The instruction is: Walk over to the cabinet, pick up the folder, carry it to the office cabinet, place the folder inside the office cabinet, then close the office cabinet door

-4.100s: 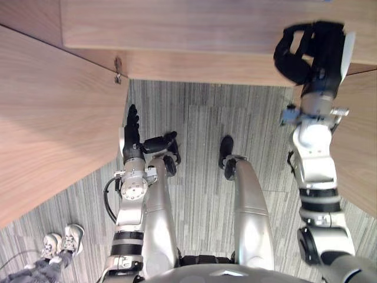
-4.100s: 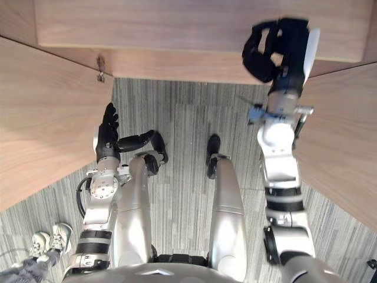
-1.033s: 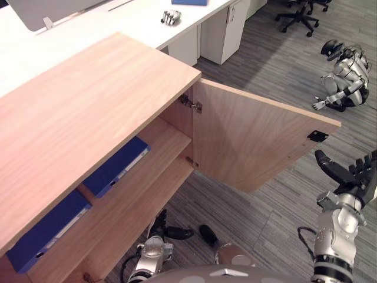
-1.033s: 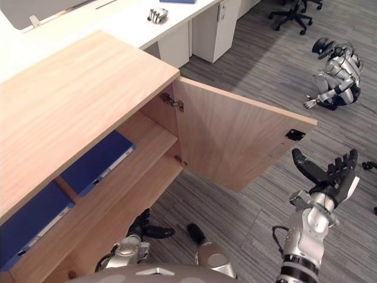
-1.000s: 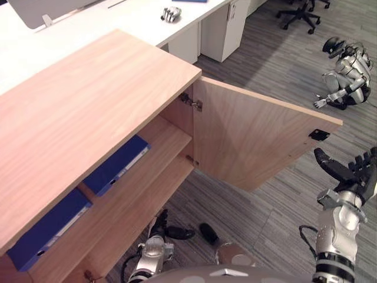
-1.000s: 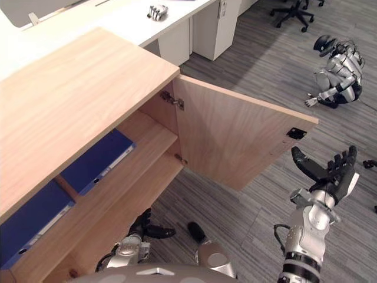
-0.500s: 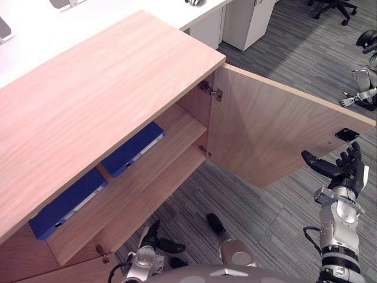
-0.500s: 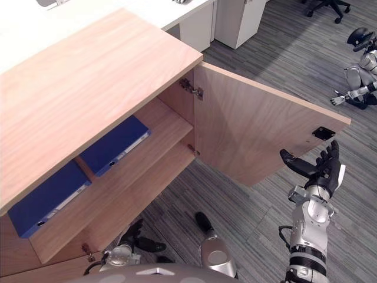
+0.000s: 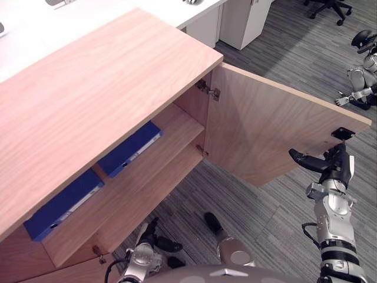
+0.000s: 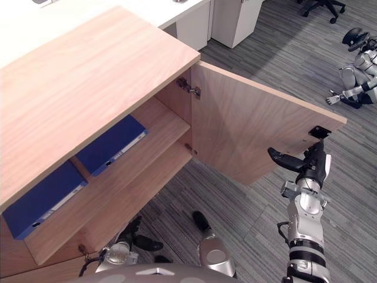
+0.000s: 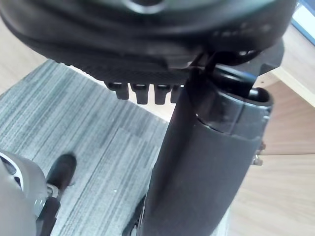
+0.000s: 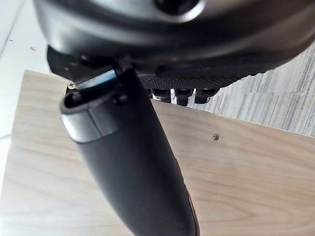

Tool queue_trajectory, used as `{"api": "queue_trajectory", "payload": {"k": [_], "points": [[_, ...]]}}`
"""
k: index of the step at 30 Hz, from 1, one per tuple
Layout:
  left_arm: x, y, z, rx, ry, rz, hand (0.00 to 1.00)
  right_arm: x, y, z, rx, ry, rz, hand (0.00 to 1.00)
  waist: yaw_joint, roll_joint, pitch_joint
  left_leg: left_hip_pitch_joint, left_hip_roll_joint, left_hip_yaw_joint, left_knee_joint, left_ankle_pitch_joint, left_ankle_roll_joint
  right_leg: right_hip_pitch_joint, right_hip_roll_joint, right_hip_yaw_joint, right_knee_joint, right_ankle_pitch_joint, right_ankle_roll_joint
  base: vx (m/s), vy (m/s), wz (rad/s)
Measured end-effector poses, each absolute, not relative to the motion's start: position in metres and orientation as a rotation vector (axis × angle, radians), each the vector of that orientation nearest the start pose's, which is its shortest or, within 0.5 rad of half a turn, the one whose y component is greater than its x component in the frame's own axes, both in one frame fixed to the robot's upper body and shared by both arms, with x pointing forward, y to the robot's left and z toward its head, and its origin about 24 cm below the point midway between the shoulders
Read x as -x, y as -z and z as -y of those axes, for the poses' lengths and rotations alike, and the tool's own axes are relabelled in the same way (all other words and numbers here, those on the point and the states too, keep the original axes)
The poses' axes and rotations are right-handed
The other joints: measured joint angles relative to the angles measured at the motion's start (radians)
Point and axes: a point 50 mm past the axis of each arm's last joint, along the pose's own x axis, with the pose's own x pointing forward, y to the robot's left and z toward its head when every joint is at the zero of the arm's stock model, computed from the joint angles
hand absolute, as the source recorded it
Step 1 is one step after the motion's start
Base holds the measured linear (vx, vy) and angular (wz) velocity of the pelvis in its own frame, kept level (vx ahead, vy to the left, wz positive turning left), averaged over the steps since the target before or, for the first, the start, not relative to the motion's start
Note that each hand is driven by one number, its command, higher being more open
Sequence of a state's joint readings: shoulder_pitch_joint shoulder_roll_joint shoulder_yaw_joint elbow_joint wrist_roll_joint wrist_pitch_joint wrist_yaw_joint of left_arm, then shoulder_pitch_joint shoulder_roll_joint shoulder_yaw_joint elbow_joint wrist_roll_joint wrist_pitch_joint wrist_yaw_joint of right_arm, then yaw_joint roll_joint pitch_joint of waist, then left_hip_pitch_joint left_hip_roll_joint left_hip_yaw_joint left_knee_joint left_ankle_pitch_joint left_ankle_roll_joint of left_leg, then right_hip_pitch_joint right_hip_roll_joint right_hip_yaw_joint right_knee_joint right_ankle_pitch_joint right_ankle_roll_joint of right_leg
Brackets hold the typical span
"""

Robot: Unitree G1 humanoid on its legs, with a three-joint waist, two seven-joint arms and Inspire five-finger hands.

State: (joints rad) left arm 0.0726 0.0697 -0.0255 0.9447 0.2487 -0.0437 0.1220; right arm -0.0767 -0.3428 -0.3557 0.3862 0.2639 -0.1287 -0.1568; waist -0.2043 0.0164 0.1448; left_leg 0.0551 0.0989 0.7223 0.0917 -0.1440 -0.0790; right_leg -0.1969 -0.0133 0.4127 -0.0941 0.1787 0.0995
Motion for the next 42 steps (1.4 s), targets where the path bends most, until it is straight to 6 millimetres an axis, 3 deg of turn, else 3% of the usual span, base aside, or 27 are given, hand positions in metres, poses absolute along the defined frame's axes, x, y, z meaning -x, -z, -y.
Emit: {"api": "queue_trajectory", "payload": {"k": [6,17,23,32,37,42], "points": [[-0.126,0.148,-0.179,-0.350,-0.007,-0.950,1.00,-0.224,-0.024,0.311,0.012,0.582,-0.055,1.00,-0.001,0.001,0.000,-0.002,0.010,-0.025,-0.001,0.001,0.000,0.005,0.007,-0.026,-0.002,0.009,-0.008,0.05,-0.006,0.04],[-0.132,0.147,-0.173,-0.362,0.011,-0.932,1.00,-0.163,-0.015,0.245,-0.053,0.477,-0.065,1.00,-0.018,-0.004,0.002,0.002,0.019,-0.015,0.021,-0.015,0.005,0.007,0.017,0.005,0.004,0.028,-0.005,0.02,-0.009,-0.08],[-0.133,0.146,-0.162,-0.336,0.024,-0.922,1.00,-0.132,-0.012,0.220,-0.073,0.411,-0.125,1.00,-0.019,-0.014,0.002,0.009,0.032,-0.015,0.044,-0.023,0.005,0.018,0.017,0.005,0.018,0.020,-0.008,0.00,-0.002,-0.01],[-0.120,0.150,-0.153,-0.342,0.061,-0.950,1.00,-0.084,-0.016,0.175,-0.240,0.329,-0.243,1.00,-0.018,-0.034,-0.045,0.015,0.090,-0.001,0.117,-0.043,0.004,0.032,0.056,0.001,0.043,0.015,-0.016,0.03,-0.007,-0.05],[-0.114,0.152,-0.152,-0.397,0.120,-0.953,1.00,-0.064,-0.011,0.158,-0.414,0.275,-0.332,1.00,-0.016,-0.072,-0.081,0.016,0.113,-0.027,0.149,-0.054,0.000,0.058,0.062,-0.026,0.045,0.015,-0.016,0.00,-0.020,0.10],[-0.099,0.153,-0.165,-0.461,0.174,-0.972,1.00,-0.047,-0.007,0.159,-0.472,0.065,-0.440,1.00,-0.011,-0.126,-0.094,0.016,0.084,-0.094,0.130,-0.061,-0.003,0.063,0.044,-0.071,0.063,0.007,-0.023,-0.03,-0.002,0.10]]}}
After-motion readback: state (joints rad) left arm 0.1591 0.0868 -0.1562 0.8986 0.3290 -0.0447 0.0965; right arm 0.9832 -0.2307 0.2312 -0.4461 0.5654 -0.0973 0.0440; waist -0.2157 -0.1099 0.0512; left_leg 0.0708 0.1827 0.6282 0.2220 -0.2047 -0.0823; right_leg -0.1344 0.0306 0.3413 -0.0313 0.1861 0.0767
